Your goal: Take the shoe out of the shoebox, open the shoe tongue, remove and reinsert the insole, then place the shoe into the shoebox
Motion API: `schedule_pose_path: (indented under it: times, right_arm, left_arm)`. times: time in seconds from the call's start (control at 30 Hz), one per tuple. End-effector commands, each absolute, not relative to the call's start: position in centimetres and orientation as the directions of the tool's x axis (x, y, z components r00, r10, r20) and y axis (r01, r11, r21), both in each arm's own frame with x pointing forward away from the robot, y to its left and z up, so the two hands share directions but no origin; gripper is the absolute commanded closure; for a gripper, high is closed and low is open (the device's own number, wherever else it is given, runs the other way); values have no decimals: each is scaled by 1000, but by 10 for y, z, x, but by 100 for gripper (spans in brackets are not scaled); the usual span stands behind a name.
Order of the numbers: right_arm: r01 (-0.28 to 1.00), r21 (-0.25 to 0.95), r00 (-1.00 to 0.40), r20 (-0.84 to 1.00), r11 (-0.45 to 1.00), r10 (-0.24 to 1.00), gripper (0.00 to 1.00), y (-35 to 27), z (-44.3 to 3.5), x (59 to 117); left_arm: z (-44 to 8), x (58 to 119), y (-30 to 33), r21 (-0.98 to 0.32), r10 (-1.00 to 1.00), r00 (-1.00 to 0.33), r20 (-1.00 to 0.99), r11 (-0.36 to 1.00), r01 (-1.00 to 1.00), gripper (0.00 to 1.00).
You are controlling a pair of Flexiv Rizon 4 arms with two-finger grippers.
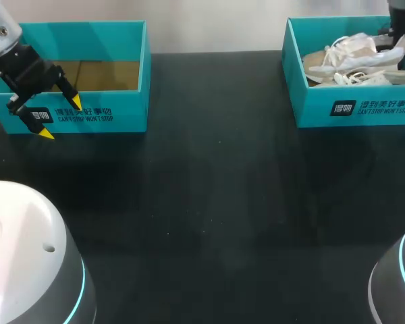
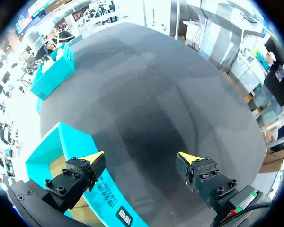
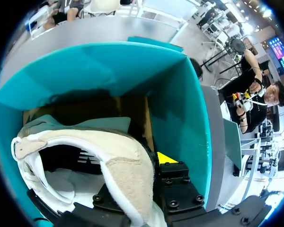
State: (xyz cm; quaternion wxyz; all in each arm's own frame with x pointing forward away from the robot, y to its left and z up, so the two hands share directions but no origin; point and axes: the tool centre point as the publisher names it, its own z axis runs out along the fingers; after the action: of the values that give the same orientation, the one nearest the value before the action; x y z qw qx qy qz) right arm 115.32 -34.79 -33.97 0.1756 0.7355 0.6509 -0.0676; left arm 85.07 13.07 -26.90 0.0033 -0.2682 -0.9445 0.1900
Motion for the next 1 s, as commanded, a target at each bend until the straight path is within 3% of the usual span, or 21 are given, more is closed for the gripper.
schedule_pose_path:
  times: [0.03,0.63,1.0]
  right_arm:
    - [984,155,139,-328,-92,934,100,-347,-342,1166]
    - [994,78,93,-340,-70,936,100,-350,-370,1170]
    - [997,49,72,-308,-60,948,100,-356,-353,1160]
  left_arm:
    - [-268,850,131,-358,508,-856,-95,785,506,0]
    - [-268,850,131,-358,508,-856,-95,785,506,0]
    - [-268,850,131,-358,508,-856,-95,785,506,0]
